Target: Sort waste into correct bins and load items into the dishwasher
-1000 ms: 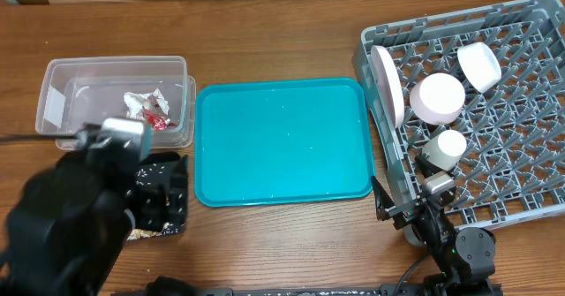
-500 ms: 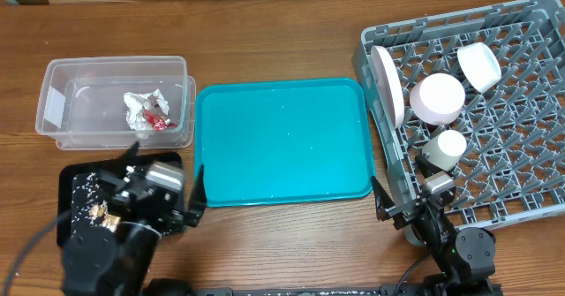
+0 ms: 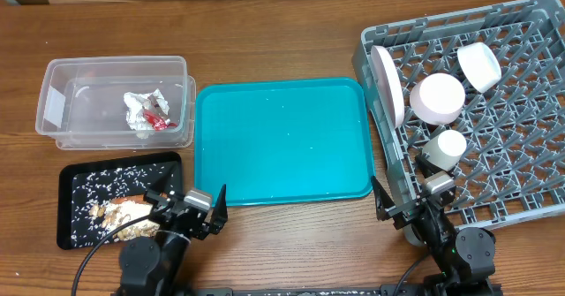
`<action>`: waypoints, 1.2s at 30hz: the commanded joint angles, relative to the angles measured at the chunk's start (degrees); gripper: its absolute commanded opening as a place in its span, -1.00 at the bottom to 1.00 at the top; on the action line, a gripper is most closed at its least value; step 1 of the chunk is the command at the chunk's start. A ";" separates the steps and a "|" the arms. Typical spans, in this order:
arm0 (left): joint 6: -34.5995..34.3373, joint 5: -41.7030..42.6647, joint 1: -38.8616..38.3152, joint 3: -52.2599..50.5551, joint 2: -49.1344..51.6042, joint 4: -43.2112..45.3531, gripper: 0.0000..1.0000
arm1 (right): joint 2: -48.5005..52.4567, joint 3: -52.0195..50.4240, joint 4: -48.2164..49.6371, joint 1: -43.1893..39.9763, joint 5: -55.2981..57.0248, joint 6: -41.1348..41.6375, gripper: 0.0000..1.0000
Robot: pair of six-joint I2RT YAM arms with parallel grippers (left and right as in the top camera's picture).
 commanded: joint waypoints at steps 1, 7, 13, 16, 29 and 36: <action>0.94 3.91 0.35 -4.63 -0.83 3.08 1.00 | -0.57 -0.17 0.33 -0.22 0.02 0.22 1.00; -1.51 4.20 0.33 -7.23 -0.81 7.23 1.00 | -0.57 -0.17 0.33 -0.22 0.02 0.20 1.00; -1.51 4.20 0.33 -7.23 -0.76 7.21 1.00 | -0.57 -0.17 0.33 -0.22 0.02 0.22 1.00; -1.51 4.20 0.31 -7.23 -0.76 7.21 0.99 | -0.57 -0.17 0.33 -0.22 0.02 0.22 1.00; -1.51 4.20 0.31 -7.23 -0.76 7.21 1.00 | -0.57 -0.17 0.33 -0.22 0.02 0.22 1.00; -1.51 4.20 0.33 -7.23 -0.76 7.21 1.00 | -0.57 -0.17 0.33 -0.22 0.02 0.20 1.00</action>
